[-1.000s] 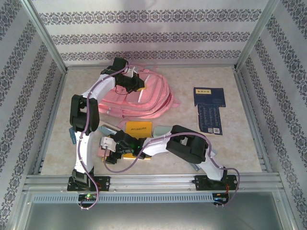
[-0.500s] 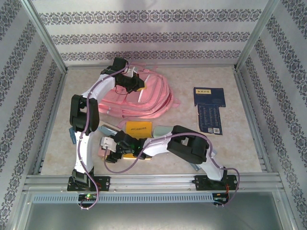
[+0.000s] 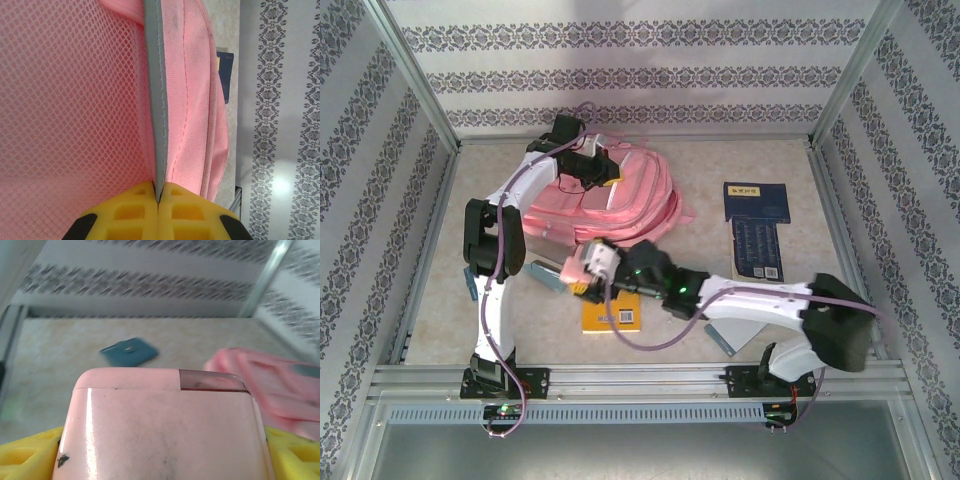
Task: Pack books, pencil case, and school supplies into a backpack
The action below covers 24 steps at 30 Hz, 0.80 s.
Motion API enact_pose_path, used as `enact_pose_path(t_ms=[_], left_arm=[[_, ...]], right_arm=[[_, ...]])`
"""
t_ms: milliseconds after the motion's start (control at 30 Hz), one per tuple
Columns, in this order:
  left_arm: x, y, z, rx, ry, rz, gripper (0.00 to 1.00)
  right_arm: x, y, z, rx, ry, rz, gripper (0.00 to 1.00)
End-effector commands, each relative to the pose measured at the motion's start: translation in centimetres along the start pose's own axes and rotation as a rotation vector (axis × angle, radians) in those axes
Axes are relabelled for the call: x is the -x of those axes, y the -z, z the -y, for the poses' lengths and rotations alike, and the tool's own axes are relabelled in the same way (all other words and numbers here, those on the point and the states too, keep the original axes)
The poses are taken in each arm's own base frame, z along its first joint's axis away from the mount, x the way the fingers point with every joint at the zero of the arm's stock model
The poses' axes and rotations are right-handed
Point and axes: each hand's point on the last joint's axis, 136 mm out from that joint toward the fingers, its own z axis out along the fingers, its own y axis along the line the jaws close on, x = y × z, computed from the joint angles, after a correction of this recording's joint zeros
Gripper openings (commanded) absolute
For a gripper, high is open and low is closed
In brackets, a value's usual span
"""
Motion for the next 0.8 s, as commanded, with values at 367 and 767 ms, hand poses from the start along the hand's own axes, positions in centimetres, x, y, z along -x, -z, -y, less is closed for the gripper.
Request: enact_pose_path(t_ms=[367,767], left_arm=[[0.8,6.3,9.7,-0.13,-0.202,0.035,0.0],[-1.0,8.5,12.8,-0.261,-0.314,-0.005,0.0]], right_arm=[[-4.6,12.1,19.5,-0.524,-0.315,0.059,0.53],[-10.8,12.3,24.5,-0.623,-0.455,0.055,0.51]])
